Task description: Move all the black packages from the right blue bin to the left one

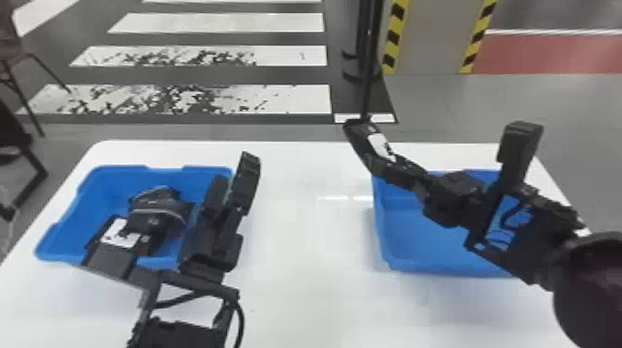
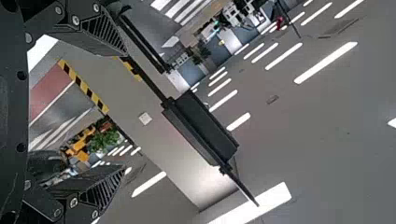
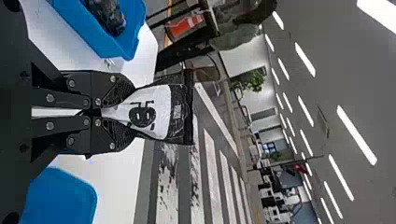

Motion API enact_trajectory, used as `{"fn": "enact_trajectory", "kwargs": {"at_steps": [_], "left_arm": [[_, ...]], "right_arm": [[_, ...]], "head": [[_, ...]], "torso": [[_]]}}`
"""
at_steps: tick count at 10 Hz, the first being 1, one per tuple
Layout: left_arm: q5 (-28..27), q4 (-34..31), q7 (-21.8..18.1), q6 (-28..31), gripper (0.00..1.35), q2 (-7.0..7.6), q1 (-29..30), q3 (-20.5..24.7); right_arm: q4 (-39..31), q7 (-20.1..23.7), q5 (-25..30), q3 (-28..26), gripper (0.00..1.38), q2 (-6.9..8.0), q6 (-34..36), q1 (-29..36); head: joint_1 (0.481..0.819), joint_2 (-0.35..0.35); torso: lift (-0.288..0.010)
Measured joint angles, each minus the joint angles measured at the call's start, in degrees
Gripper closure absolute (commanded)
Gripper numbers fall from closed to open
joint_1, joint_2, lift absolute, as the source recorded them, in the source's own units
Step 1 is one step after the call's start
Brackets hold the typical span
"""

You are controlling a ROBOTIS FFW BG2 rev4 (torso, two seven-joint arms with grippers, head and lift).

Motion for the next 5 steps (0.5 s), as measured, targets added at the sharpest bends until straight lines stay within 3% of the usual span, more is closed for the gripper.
{"fn": "enact_trajectory", "kwargs": {"at_steps": [5], "left_arm": [[-9.5, -1.3, 0.1, 4.1, 0.22, -0.32, -0.2, 2.4]], "right_arm": [[3.6, 0.0, -6.5, 13.8, 1.18, -1.34, -0.4, -5.9]], "head": [[0.695, 0.165]], "torso": [[-0.168]]}}
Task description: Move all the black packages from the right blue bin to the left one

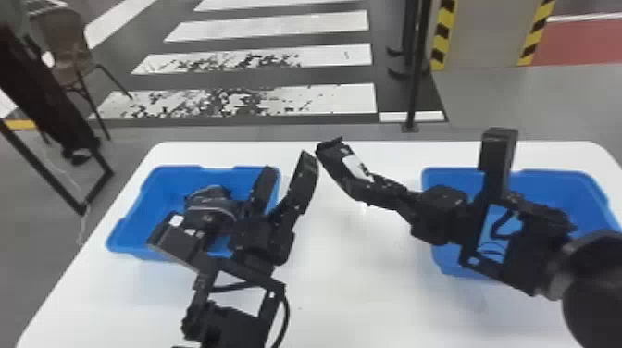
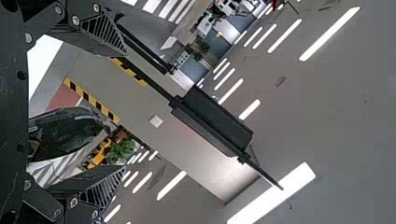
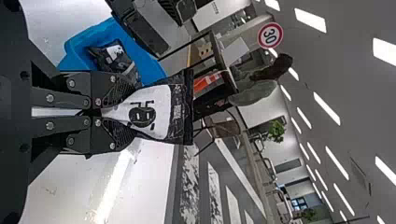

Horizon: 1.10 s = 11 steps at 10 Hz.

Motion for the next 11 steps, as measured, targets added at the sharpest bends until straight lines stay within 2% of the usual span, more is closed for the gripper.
{"fn": "enact_trajectory", "kwargs": {"at_steps": [3, 6, 7, 8, 10, 11], "left_arm": [[-2.2, -0.9, 0.0, 4.6, 0.22, 0.0, -0.1, 0.5], [-3.4, -0.9, 0.0, 5.1, 0.22, -0.04, -0.3, 0.7], [-4.2, -0.9, 0.0, 4.6, 0.49, -0.14, -0.3, 1.1], [-5.8, -0.9, 0.1, 3.1, 1.27, -0.25, -0.1, 1.7], [-8.5, -0.9, 0.4, 0.3, 1.22, -0.28, 0.3, 2.1], [-9.3, -1.8, 0.4, 2.1, 1.22, -0.28, 0.3, 2.4]], "right_arm": [[0.2, 0.0, -2.2, 4.0, 1.18, -0.2, -0.5, -1.4], [-0.3, 0.1, -4.0, 6.6, 1.18, -0.35, -1.1, -1.8], [-0.5, 0.1, -4.6, 7.2, 1.18, -0.41, -1.1, -1.8], [-0.6, 0.1, -4.9, 7.6, 1.18, -0.44, -1.1, -1.8], [-0.3, 0.1, -5.2, 7.6, 1.18, -0.43, -1.7, -2.0], [0.3, 0.1, -5.2, 7.8, 1.18, -0.31, -2.3, -2.4]], "head": [[0.695, 0.191], [0.695, 0.216], [0.695, 0.229], [0.695, 0.237], [0.695, 0.256], [0.695, 0.251]], "torso": [[-0.168], [-0.168], [-0.168], [-0.168], [-0.168], [-0.168]]}}
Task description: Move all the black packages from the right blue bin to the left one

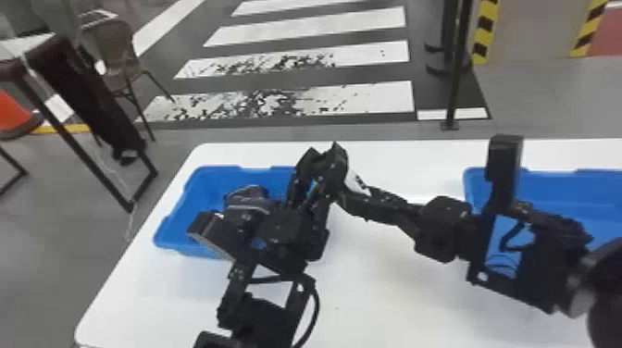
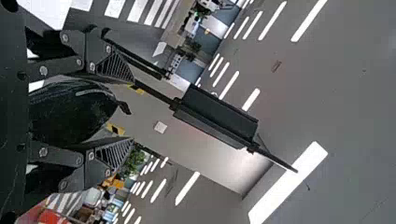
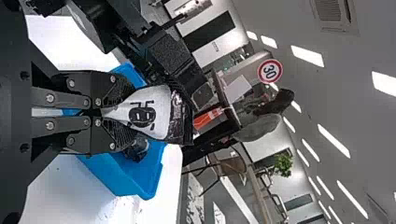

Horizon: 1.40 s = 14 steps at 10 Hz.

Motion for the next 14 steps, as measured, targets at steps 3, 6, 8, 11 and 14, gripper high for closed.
{"fn": "enact_trajectory", "kwargs": {"at_steps": [3, 6, 8, 11, 14], "left_arm": [[-1.8, -4.7, -0.5, 9.5, 1.22, 0.37, 0.6, 0.2], [0.0, -5.4, 0.1, 9.5, 1.22, 0.45, 1.1, 0.3], [-0.7, -4.6, 0.3, 9.9, 1.22, 0.1, 0.9, 3.0], [-14.5, 5.2, 3.3, 8.7, 1.22, 0.11, -5.0, 12.1], [-30.6, 15.1, 8.6, -0.8, 0.69, -0.15, -10.9, 21.9]], "right_arm": [[2.6, -0.1, -0.3, 1.5, 1.18, 0.52, -2.0, -2.3], [4.2, 0.0, -0.8, 1.8, 0.48, 0.89, -3.9, -2.9], [5.5, 0.1, -1.1, 1.9, 0.05, 0.97, -5.5, -3.1], [6.9, 0.1, -2.1, 1.5, 0.14, 0.88, -6.2, -3.5], [7.7, 0.8, -1.9, -0.1, 0.14, 0.72, -6.0, -2.9]], "head": [[0.695, 0.223], [0.695, 0.221], [0.695, 0.243], [0.692, 0.323], [0.654, 0.35]], "torso": [[-0.168], [-0.168], [-0.168], [-0.168], [-0.168]]}}
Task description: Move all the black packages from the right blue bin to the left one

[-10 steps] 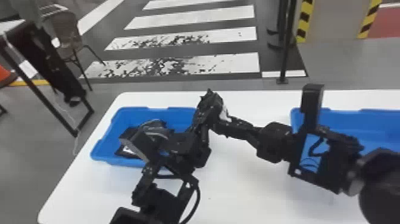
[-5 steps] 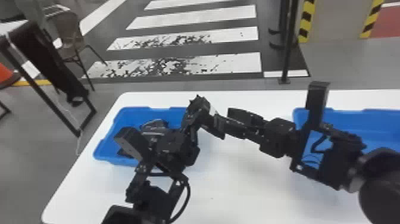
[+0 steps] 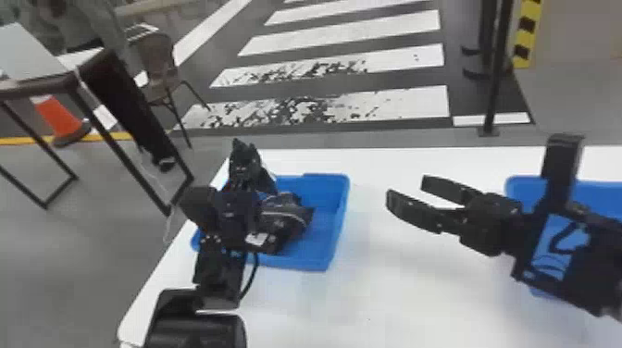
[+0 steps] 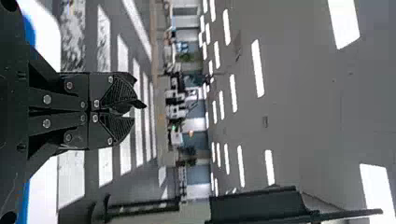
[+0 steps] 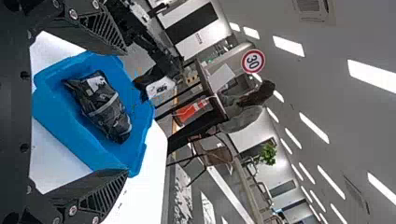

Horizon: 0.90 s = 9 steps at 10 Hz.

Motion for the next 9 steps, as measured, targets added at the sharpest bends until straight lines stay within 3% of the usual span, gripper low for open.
{"fn": "enact_trajectory", "kwargs": {"at_steps": [1, 2, 4, 7, 8, 9], "left_arm": [[1.4, 1.5, 0.7, -3.2, 0.13, 0.26, -0.3, -0.2], [4.5, 1.9, 0.7, -5.3, 0.04, 0.24, 0.1, -1.0], [7.4, 1.9, 0.7, -8.1, 0.18, -0.01, 1.0, -3.6], [11.0, -0.8, -0.9, -14.3, 0.18, -0.46, 4.4, -7.4], [11.4, -3.9, -1.6, -14.1, 0.17, -0.78, 6.7, -8.1], [11.2, -8.3, -2.0, -12.4, 0.15, -0.83, 9.0, -9.4]], "right_arm": [[-0.1, 0.3, 1.2, -1.7, 0.15, -0.03, -0.2, 0.9], [-0.3, 0.4, 2.6, -3.9, 0.15, -0.03, -0.5, 2.1], [-1.8, 0.4, 6.2, -9.3, 0.15, 0.12, -1.0, 4.4], [-8.8, 0.2, 15.5, -21.6, 0.12, 1.6, -1.2, 11.3], [-13.6, -0.7, 20.2, -26.5, 0.11, 2.62, -1.2, 15.2], [-20.0, -1.9, 25.7, -32.5, 0.11, 4.45, -1.2, 20.3]], "head": [[0.649, 0.35], [0.65, 0.35], [0.652, 0.347], [0.646, 0.213], [0.648, 0.186], [0.645, 0.112]], "torso": [[-0.168], [-0.168], [-0.168], [-0.168], [-0.168], [-0.168]]}}
